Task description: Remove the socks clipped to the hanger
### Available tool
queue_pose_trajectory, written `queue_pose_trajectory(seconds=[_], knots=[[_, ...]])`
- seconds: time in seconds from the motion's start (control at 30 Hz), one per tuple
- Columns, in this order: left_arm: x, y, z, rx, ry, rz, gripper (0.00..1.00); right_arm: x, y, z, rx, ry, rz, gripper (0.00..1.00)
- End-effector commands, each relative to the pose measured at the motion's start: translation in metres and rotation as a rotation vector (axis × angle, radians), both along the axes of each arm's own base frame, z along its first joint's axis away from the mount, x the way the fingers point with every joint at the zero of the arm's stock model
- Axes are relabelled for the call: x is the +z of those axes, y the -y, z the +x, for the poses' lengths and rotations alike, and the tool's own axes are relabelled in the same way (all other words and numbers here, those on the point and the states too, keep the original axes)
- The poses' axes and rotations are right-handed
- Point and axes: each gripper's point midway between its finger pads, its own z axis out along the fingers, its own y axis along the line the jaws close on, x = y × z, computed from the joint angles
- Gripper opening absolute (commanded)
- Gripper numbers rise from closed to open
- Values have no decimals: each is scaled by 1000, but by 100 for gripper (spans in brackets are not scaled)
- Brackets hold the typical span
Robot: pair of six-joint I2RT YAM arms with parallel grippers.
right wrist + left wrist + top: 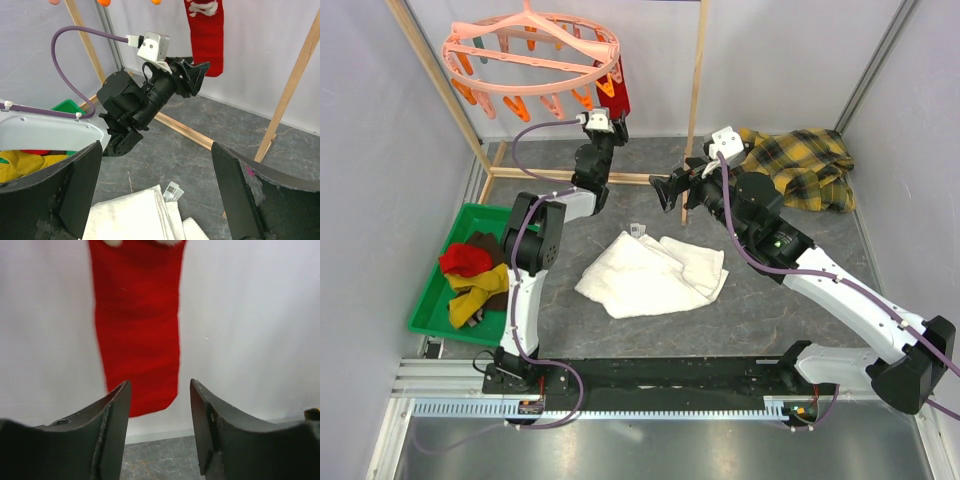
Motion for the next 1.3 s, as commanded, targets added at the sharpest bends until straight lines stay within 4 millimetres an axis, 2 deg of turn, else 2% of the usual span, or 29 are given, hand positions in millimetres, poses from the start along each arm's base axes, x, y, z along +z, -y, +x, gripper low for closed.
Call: queue_pose_trajectory(seconds=[0.0, 0.07, 0.17, 0.23, 0.27, 0.33, 0.37, 0.43, 0.5, 0.57, 0.6, 0.63, 0.67, 0.7, 0.73, 0.77, 0.8, 0.83, 0.87, 0.9, 0.93, 0.97, 1.0, 1.03, 1.07, 1.1, 1.13, 1.27], knots=[[50, -17, -10, 56, 103, -64, 63, 34, 1, -6, 20, 64, 74, 98], [46, -19, -3, 60, 87, -62, 74, 34, 1, -5, 21, 63, 75, 98], [40, -23, 8, 54, 65, -71, 85, 33, -2, -4, 27, 63, 73, 98], [44, -26, 13, 46, 77, -81, 93, 34, -1, -5, 27, 66, 73, 98], [39, -25, 16, 39, 75, -80, 95, 34, -1, -3, 24, 69, 70, 98], [45, -26, 22, 14, 96, -76, 98, 34, -1, -4, 23, 70, 65, 98], [36, -25, 27, 6, 86, -71, 99, 34, -1, -3, 20, 74, 63, 98], [42, -28, 38, 12, 94, -72, 99, 33, -1, -2, 19, 77, 59, 98], [35, -27, 52, 25, 74, -57, 98, 31, -3, 0, 19, 75, 51, 98], [34, -26, 59, 25, 73, -42, 85, 31, -5, 2, 20, 74, 48, 98], [36, -23, 63, 8, 77, -33, 73, 30, -6, 3, 21, 72, 44, 98], [40, -20, 64, -6, 85, -25, 35, 29, -6, 5, 18, 72, 40, 98], [41, -19, 65, -11, 86, -6, 16, 29, -7, 4, 20, 72, 40, 98], [51, -18, 65, -14, 96, -2, 3, 31, -6, 5, 18, 76, 42, 98], [48, -17, 67, -18, 74, 9, 2, 31, -6, 5, 16, 75, 41, 98], [51, -18, 65, -18, 77, 11, 2, 30, -6, 5, 16, 74, 40, 98], [44, -21, 64, -16, 64, 13, 2, 31, -6, 5, 13, 75, 40, 98], [59, -24, 58, -12, 91, 3, 2, 30, -5, 5, 10, 72, 42, 98], [61, -26, 54, -7, 98, 0, 2, 30, -4, 4, 10, 75, 44, 98], [47, -28, 50, -6, 73, 6, 2, 30, -4, 4, 11, 73, 46, 98], [58, -35, 45, 0, 93, -2, 2, 29, -5, 3, 16, 70, 47, 98], [61, -37, 39, -3, 112, -22, 2, 29, -4, 2, 16, 69, 51, 98], [45, -41, 36, 0, 82, -27, 7, 30, -3, 2, 13, 71, 54, 98], [43, -49, 34, 7, 82, -39, 34, 29, -4, 1, 19, 68, 53, 98], [48, -52, 29, -1, 95, -64, 44, 31, -4, 1, 22, 71, 56, 98], [34, -60, 28, 5, 66, -65, 48, 31, -4, 1, 21, 72, 56, 98], [31, -62, 26, 0, 63, -66, 54, 32, -4, 0, 22, 74, 58, 98], [21, -64, 15, -86, 74, -45, 59, 32, -3, 0, 20, 77, 53, 98]])
